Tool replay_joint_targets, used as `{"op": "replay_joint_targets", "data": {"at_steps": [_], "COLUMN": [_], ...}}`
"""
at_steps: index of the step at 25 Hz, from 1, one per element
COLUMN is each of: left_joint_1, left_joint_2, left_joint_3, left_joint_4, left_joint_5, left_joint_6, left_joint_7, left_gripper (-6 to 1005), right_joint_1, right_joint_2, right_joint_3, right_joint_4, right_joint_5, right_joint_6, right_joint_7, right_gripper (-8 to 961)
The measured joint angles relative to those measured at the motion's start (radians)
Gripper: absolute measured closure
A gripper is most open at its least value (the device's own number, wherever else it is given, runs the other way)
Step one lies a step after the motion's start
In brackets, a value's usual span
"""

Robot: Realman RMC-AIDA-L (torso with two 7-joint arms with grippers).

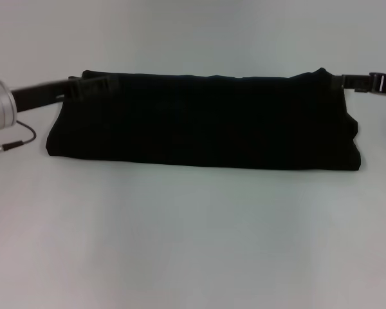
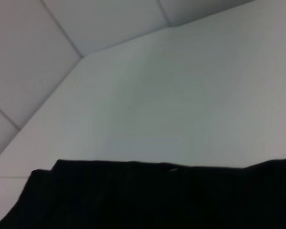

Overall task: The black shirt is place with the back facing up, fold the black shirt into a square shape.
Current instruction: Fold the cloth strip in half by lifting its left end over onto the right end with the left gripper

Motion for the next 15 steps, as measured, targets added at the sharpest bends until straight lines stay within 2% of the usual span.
{"op": "replay_joint_targets", "data": {"at_steps": [3,8,11,15], "left_joint_1": [0.021,0.055,0.071,0.082], "left_joint_2": [-0.001,-0.005,-0.005,-0.005], "left_joint_3": [0.002,0.002,-0.007,-0.008], "left_joint_4": [0.020,0.073,0.082,0.080], "left_joint_5": [0.016,0.091,0.132,0.214], "left_joint_6": [0.051,0.025,-0.023,-0.085], "left_joint_7": [-0.029,-0.075,-0.090,-0.130], "left_gripper": [207,103,106,108], "right_joint_1": [-0.020,-0.045,-0.053,-0.056], "right_joint_2": [0.000,-0.009,-0.022,-0.028], "right_joint_3": [0.006,-0.001,-0.009,-0.014], "right_joint_4": [-0.021,-0.046,-0.046,-0.046], "right_joint_5": [0.005,-0.005,-0.033,-0.098], "right_joint_6": [-0.055,-0.088,-0.093,-0.096], "right_joint_7": [0.021,0.075,0.112,0.159], "right_gripper": [145,143,142,142]}}
